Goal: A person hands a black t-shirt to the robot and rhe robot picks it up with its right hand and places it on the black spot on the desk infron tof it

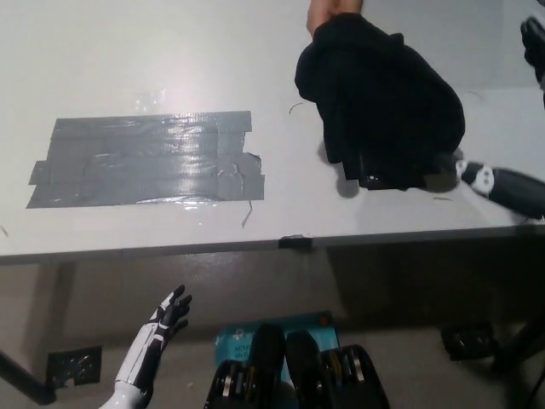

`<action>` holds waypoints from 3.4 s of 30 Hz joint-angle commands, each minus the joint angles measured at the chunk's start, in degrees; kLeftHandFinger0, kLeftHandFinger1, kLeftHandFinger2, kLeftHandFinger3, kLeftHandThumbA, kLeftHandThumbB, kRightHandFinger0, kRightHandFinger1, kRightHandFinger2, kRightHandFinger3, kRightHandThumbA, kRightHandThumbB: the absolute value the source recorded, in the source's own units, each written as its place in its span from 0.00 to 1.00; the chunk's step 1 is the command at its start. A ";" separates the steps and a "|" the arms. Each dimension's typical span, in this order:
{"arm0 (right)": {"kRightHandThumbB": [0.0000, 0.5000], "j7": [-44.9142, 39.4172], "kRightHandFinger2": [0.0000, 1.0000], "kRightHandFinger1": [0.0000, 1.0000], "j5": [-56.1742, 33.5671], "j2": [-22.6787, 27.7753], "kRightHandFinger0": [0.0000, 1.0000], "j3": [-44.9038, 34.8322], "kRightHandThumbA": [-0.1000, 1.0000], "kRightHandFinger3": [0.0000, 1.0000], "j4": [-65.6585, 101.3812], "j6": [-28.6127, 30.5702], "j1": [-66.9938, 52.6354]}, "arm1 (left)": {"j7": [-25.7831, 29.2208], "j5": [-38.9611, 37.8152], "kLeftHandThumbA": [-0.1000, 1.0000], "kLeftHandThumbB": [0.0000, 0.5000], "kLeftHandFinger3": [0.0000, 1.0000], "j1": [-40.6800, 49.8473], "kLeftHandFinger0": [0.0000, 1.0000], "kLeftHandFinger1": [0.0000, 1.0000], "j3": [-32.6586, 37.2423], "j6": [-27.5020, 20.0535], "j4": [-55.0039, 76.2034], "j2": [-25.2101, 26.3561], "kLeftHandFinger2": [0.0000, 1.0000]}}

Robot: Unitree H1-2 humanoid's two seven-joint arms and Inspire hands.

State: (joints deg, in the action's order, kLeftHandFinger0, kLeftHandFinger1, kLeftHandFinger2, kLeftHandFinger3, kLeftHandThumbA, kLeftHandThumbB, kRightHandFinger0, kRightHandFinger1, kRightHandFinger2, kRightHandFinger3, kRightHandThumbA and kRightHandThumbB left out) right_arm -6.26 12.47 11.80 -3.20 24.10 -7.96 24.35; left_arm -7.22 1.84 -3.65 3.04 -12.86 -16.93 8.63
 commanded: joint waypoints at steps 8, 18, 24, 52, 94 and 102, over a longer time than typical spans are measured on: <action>0.76 3.26 1.00 1.00 9.46 1.79 1.00 3.02 0.99 1.00 -21.43 -6.11 15.42 | -3.34 -1.37 1.00 1.00 1.00 -0.52 1.00 1.00 0.66 0.06 1.52 1.48 1.00; 0.95 1.38 1.00 1.00 9.97 3.45 1.00 7.72 0.97 1.00 -43.12 -5.01 27.20 | -3.83 -0.98 1.00 1.00 1.00 -1.01 1.00 1.00 0.58 -0.82 1.22 1.28 1.00; 1.00 -5.67 1.00 1.00 13.13 6.63 1.00 16.00 0.96 1.00 -50.11 -6.03 32.61 | -3.49 -0.20 1.00 1.00 1.00 -2.05 1.00 1.00 0.47 -0.11 1.42 1.21 1.00; 0.25 21.03 0.87 0.55 18.20 6.19 0.01 12.10 0.00 1.00 -39.81 6.72 29.86 | -4.13 0.58 1.00 1.00 1.00 -3.70 1.00 1.00 0.64 -0.59 0.75 1.70 1.00; 1.00 -12.33 1.00 1.00 17.74 7.93 1.00 28.81 0.60 1.00 -53.52 -0.95 25.19 | -2.62 5.20 1.00 1.00 1.00 -4.18 1.00 1.00 1.87 -0.67 0.81 2.30 1.00; 1.00 -27.98 1.00 1.00 -6.55 15.42 1.00 17.18 0.67 1.00 -28.32 -14.60 29.95 | -3.01 4.88 1.00 1.00 1.00 -5.25 1.00 1.00 1.74 -0.01 0.38 2.48 1.00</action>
State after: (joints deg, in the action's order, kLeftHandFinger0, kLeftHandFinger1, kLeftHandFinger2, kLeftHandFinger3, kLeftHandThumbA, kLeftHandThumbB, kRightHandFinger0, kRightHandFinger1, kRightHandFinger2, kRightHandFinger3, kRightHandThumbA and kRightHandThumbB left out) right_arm -11.03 27.96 19.74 22.47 -27.79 -7.00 46.86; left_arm -10.55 6.25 -6.46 4.91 -12.41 -17.48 9.89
